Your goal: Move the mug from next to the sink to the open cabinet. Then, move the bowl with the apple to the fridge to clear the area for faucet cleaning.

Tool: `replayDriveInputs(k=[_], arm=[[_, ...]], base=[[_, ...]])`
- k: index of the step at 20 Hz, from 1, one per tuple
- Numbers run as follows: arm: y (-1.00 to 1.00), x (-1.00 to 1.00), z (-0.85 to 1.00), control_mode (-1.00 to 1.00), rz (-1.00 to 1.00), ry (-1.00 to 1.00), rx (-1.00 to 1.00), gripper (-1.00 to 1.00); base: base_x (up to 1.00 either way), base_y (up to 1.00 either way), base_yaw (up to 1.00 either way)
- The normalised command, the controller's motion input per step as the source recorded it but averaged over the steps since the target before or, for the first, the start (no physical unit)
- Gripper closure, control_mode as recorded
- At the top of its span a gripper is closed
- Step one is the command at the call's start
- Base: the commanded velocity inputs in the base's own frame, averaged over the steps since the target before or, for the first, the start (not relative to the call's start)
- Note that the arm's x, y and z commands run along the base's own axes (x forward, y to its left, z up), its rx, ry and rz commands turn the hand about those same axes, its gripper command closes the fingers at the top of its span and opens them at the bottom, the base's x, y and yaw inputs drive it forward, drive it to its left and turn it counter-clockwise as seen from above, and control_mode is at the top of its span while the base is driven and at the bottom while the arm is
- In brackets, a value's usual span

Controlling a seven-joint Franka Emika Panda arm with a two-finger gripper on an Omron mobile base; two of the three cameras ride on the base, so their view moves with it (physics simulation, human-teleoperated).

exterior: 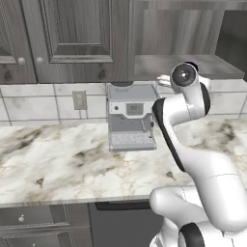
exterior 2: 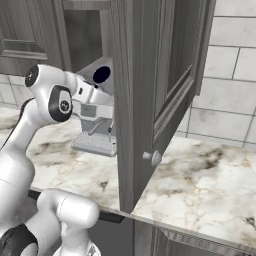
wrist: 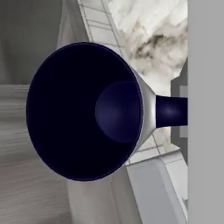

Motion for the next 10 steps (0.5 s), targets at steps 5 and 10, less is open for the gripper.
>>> replayDriveInputs(k=[5, 10], arm=[[0.0, 0.14, 0.55, -1.0, 0.23, 0.3, 0.0, 1.0], [0.03, 0.04, 0.06, -1.0, 0.16, 0.02, -0.14, 1.0]], base=[[0.0, 0.0, 0.0], [0.0, 0.0, 0.0]])
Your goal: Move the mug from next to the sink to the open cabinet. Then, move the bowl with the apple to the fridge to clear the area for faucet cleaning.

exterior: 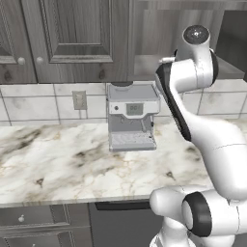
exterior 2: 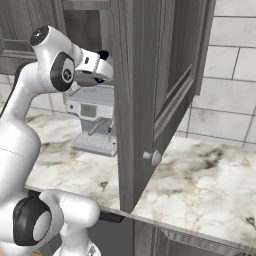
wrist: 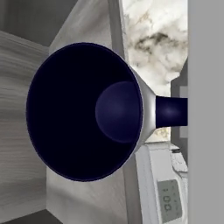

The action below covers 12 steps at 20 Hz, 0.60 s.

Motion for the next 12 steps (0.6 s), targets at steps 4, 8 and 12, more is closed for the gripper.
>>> replayDriveInputs(k=[4, 8, 12], arm=[[-0.26, 0.43, -0.08, -1.0, 0.08, 0.0, -0.05, 1.0], [-0.2, 0.76, -0.18, -1.0, 0.0, 0.0, -0.04, 1.0], [-0.22, 0.98, -0.11, -1.0, 0.0, 0.0, -0.01, 1.0]], base=[[0.0, 0.0, 0.0], [0.0, 0.0, 0.0], [0.0, 0.0, 0.0]])
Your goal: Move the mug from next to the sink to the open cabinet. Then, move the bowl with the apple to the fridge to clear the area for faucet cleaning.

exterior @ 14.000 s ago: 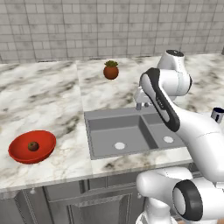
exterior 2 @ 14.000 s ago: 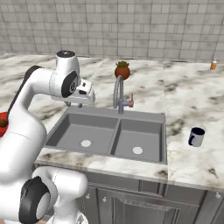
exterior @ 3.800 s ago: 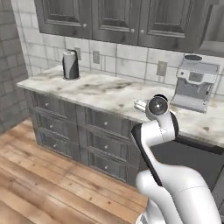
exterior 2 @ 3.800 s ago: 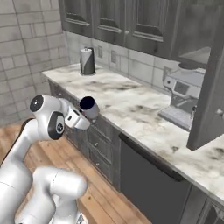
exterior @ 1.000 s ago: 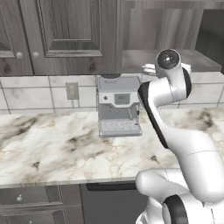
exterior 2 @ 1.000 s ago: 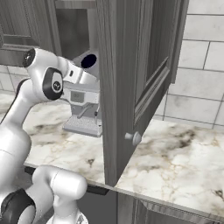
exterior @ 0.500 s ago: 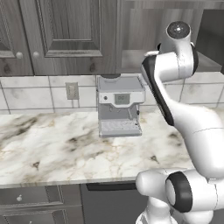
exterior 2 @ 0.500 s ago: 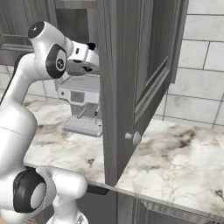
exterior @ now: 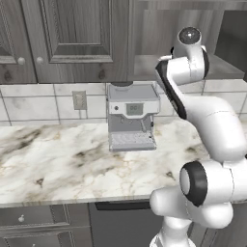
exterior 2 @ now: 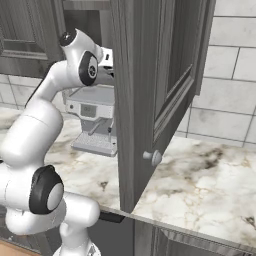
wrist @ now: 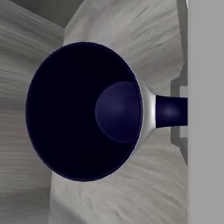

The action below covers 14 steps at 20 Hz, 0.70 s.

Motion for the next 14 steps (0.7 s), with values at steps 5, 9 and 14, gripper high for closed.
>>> replayDriveInputs(k=[5, 9, 14], arm=[[-0.21, 1.0, 0.03, -1.0, -0.02, 0.13, 0.06, 1.0], [-0.23, 0.51, -0.13, -1.0, 0.0, 0.15, 0.03, 1.0], [-0.1, 0.02, -0.48, -1.0, 0.0, 0.04, 0.0, 1.0]], base=[[0.0, 0.0, 0.0], [0.0, 0.0, 0.0], [0.0, 0.0, 0.0]])
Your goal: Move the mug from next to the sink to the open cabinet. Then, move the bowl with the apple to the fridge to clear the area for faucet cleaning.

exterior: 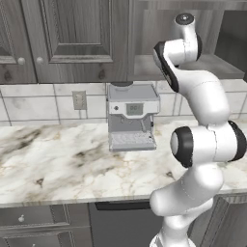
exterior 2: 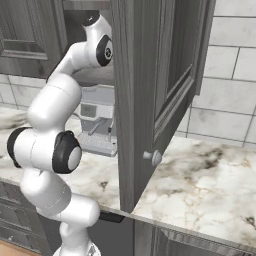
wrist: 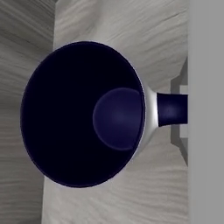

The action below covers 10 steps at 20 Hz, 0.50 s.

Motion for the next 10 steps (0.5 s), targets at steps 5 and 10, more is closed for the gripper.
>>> replayDriveInputs(k=[5, 10], arm=[[-0.02, 0.35, -0.4, -1.0, 0.0, -0.06, -0.01, 1.0], [-0.06, 0.39, -0.13, -1.0, 0.0, -0.03, 0.0, -1.0]], base=[[0.0, 0.0, 0.0], [0.0, 0.0, 0.0]])
